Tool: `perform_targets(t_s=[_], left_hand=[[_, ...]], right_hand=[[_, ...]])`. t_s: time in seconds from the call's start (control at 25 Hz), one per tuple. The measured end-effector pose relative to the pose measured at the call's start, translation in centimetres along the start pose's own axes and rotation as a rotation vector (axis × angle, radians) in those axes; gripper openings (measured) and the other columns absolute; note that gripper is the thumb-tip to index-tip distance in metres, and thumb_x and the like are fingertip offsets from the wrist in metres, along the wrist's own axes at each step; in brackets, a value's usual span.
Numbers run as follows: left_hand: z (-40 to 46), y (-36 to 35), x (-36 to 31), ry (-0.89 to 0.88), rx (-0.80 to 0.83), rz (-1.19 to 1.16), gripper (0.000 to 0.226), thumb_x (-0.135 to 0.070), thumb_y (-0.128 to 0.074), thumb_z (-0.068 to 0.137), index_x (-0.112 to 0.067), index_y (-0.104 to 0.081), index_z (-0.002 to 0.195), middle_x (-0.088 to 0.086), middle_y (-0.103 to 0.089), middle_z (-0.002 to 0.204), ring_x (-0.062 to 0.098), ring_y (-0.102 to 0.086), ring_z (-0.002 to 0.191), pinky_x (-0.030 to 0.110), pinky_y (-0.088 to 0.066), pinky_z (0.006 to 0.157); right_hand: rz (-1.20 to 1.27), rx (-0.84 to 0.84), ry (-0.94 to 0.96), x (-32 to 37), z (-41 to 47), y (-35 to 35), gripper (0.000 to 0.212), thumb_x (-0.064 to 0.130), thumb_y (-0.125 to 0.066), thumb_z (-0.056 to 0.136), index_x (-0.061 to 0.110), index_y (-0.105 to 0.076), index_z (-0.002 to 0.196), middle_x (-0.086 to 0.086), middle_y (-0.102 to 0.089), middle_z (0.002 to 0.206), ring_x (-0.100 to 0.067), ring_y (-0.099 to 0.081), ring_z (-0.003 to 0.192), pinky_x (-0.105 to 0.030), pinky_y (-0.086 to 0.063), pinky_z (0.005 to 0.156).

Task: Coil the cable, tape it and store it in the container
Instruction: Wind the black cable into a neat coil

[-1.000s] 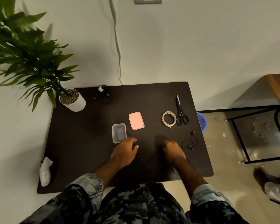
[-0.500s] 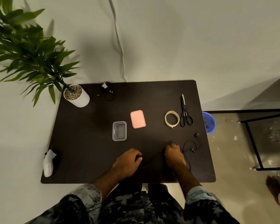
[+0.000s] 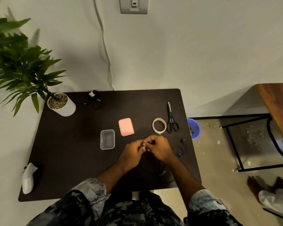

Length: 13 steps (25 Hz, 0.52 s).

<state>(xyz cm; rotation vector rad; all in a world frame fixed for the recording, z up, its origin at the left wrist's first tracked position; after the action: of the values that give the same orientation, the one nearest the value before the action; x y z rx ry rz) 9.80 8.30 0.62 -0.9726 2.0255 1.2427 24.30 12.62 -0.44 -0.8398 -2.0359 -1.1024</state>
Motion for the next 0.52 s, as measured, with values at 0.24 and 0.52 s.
perform_targets(t_s=[0.24,0.52], left_hand=[[-0.4,1.1,-0.5,0.303,-0.293,-0.720,0.028,-0.004,-0.062,0.097,-0.020,-0.066,0.119,0.008,-0.076,0.096,0.013,-0.077,0.078,0.030,-0.064,0.065],[0.0,3.8,1.4,0.185,-0.291,0.068,0.035,-0.006,-0.054,0.097,-0.035,-0.073,0.101,0.005,-0.060,0.127,0.023,-0.057,0.117,0.031,-0.049,0.093]], right_hand=[[0.385,0.182,-0.221,-0.6,-1.4,-3.1,0.024,0.038,-0.056,0.107,0.014,-0.062,0.108,-0.006,-0.077,0.097,-0.018,-0.076,0.088,-0.022,-0.059,0.072],[-0.062,0.262,-0.010,1.8,-2.4,-1.3,0.018,0.027,-0.057,0.106,0.020,-0.069,0.094,0.004,-0.064,0.070,-0.009,-0.061,0.063,-0.034,-0.058,0.069]])
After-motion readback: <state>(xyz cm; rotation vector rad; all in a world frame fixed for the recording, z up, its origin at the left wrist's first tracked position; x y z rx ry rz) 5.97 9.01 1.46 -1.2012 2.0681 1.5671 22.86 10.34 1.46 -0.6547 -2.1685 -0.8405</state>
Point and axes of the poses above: each hand's wrist, its own z-axis towards the middle knuckle, its own y-axis out of the back of the hand, x = y × z, the point moved 6 cm from there along z, towards the middle knuckle
